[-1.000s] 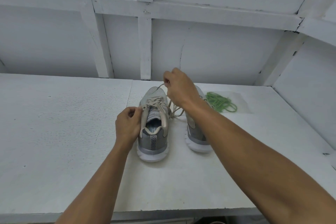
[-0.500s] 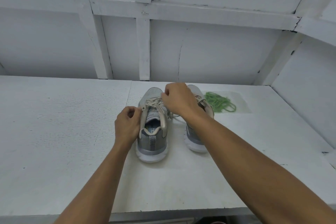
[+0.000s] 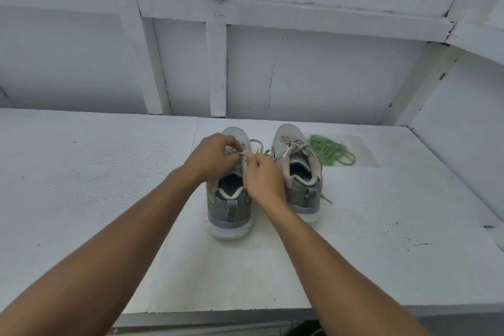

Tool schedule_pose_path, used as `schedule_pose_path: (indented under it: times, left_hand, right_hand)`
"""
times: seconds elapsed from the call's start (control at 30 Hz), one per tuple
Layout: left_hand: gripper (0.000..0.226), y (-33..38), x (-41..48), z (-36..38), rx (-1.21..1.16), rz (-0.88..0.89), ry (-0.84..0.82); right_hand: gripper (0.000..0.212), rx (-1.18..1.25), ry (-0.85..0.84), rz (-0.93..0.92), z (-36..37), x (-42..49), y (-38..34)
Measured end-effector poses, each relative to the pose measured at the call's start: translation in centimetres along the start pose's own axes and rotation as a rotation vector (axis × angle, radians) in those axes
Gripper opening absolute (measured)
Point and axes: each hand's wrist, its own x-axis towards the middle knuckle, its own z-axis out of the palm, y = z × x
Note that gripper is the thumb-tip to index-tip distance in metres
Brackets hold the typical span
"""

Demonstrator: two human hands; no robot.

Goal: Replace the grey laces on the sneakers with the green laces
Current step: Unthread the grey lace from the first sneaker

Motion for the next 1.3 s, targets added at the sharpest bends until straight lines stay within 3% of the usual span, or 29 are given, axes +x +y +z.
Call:
schedule_pose_path:
  times: [0.27, 0.57, 0.77, 0.87, 0.93, 1.03, 1.17, 1.3]
  left_hand:
    - [0.025, 0.2, 1.9, -2.1, 0.338, 0.093, -0.052]
    - [0.023, 1.0, 1.4, -1.4, 0.304, 0.216, -0.113]
    - [0.022, 1.0, 1.7, -0.8, 0.378, 0.197, -0.095]
    - [0.024, 0.6, 1.9, -2.0, 0.504, 0.154, 0.062]
    - [0.023, 0.0, 2.2, -2.9, 0.570, 0.021, 0.198]
    - [0.027, -0.9, 2.3, -3.1, 0.503, -0.148, 0.097]
    - [0.036, 0.2, 1.5, -1.9, 0.173, 0.149, 0.012]
    - [0.018, 1.1, 1.1, -1.1, 0.373, 0.300, -0.026]
  right_hand:
    - [0.041, 0.091, 0.036, 0.114, 0.6, -0.2, 0.5]
    - [0.041, 0.113, 0.040, 0.134, 0.7, -0.4, 0.5]
    - [0.040, 0.111, 0.057, 0.129, 0.8, -0.4, 0.5]
    - [0.040, 0.115, 0.066, 0.120, 0.9, -0.5, 0.5]
    - [0.041, 0.115, 0.066, 0.106, 0.9, -0.5, 0.6]
    - [0.038, 0.113, 0.063, 0.094, 1.0, -0.4, 0.6]
    - [0.038, 0.112, 0.071, 0.086, 1.2, -0.4, 0.7]
    - [0.038, 0.120, 0.075, 0.073, 1.1, -0.5, 0.7]
